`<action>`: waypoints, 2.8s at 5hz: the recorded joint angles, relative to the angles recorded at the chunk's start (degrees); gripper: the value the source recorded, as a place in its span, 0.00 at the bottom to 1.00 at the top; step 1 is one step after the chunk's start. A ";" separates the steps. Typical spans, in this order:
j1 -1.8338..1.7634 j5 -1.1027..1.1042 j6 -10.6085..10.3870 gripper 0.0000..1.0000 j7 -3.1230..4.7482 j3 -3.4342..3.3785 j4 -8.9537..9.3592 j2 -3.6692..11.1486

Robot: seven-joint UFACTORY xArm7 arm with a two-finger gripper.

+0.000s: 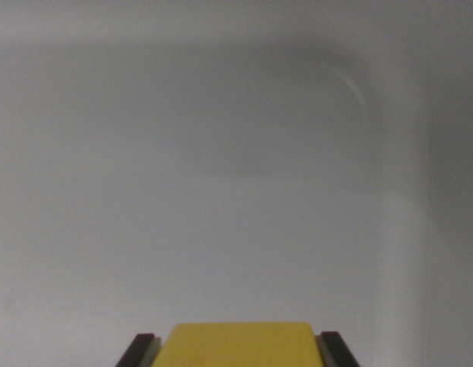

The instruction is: Pick yellow cube

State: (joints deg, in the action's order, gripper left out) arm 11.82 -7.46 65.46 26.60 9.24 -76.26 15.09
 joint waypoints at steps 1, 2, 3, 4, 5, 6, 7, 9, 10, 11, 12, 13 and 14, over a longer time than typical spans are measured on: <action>-0.06 0.36 2.72 1.00 -0.37 0.13 -1.66 -1.09; -0.06 0.36 2.72 1.00 -0.37 0.13 -1.66 -1.09; -0.13 0.70 5.36 1.00 -0.73 0.26 -3.27 -2.14; -0.13 0.70 5.36 1.00 -0.73 0.26 -3.27 -2.14; -0.19 1.04 7.88 1.00 -1.07 0.39 -4.81 -3.16; -0.19 1.04 7.88 1.00 -1.07 0.39 -4.81 -3.16; -0.24 1.33 10.15 1.00 -1.38 0.50 -6.20 -4.06; -0.29 1.62 12.37 1.00 -1.68 0.61 -7.55 -4.95; -0.29 1.62 12.37 1.00 -1.68 0.61 -7.55 -4.95; -0.34 1.89 14.38 1.00 -1.95 0.70 -8.78 -5.76; -0.34 1.89 14.38 1.00 -1.95 0.70 -8.78 -5.76; -0.38 2.12 16.17 1.00 -2.19 0.79 -9.87 -6.47; -0.38 2.12 16.17 1.00 -2.19 0.79 -9.87 -6.47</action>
State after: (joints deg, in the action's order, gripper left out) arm 11.43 -5.33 81.63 24.41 10.03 -86.13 8.62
